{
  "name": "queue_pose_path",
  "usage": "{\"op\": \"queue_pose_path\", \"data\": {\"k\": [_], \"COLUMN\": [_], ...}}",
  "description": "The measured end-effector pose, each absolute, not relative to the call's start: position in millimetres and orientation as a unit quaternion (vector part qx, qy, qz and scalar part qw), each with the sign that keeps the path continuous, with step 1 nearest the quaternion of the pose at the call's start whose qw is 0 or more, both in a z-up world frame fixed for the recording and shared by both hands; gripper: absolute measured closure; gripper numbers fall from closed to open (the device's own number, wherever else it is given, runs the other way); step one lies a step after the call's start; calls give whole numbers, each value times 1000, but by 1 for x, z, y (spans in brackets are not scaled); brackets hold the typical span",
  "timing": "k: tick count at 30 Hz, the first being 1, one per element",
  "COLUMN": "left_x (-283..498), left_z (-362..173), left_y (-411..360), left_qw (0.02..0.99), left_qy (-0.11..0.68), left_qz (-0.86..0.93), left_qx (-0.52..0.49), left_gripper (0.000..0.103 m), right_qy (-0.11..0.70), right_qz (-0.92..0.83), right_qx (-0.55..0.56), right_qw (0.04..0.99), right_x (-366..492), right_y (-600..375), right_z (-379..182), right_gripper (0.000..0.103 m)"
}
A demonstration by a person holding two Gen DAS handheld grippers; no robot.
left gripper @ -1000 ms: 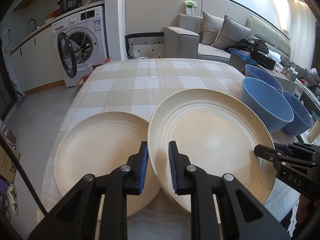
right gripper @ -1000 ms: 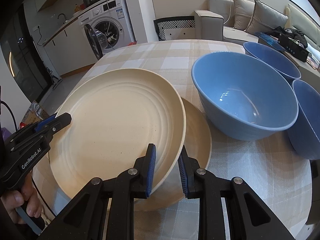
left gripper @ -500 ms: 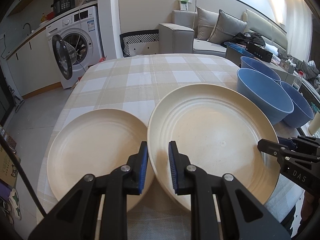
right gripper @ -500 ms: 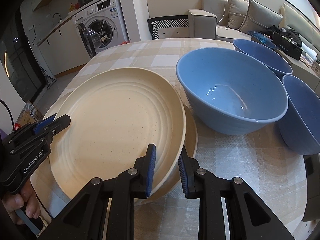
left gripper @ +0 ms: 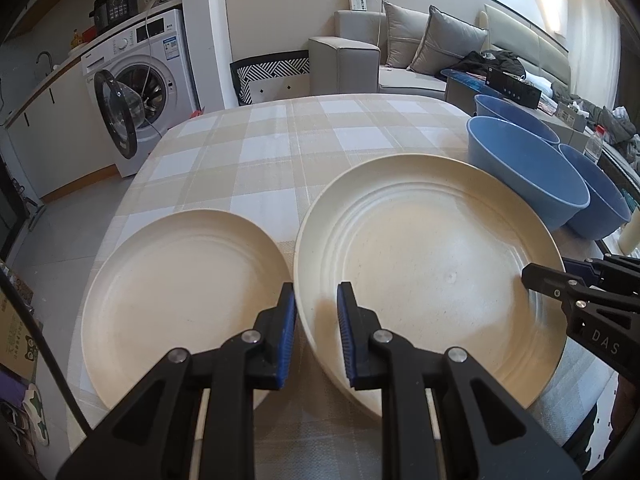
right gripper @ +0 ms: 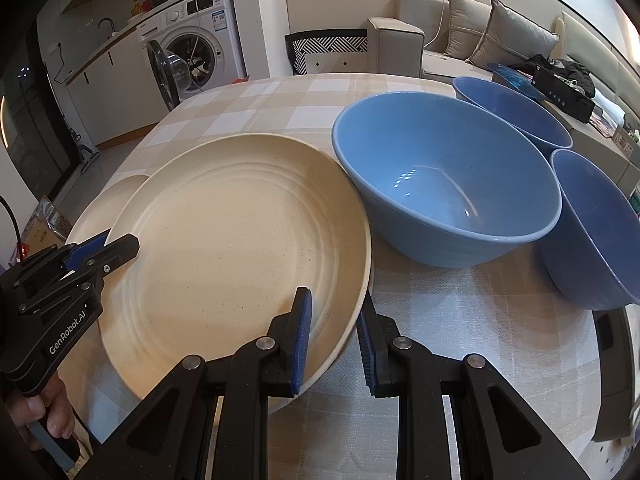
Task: Organize plates and bowls
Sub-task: 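Lower the plate onto the tablecloth and open both grippers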
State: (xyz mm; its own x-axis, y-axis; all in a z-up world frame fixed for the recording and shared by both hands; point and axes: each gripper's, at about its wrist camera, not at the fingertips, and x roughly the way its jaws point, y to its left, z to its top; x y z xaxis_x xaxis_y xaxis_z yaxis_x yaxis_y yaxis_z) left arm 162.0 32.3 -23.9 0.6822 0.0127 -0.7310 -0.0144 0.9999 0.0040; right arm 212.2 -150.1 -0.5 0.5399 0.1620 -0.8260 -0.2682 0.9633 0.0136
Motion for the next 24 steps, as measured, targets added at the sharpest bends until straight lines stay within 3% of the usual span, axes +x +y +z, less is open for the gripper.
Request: {"op": "queue_pose_path", "data": {"k": [24], "left_x": [171], "left_z": [-37], "left_y": [27], "left_qw": [906], "left_qy": [424], "left_qz": [4], "left_qx": [11], "left_gripper": [85], "right_qy": [467], "right_qz": [107], "right_qx": [-105], "right_qw": [871], "right_x": [215], "right_y": [-144], "right_z": [-9], "right_gripper": [80]}}
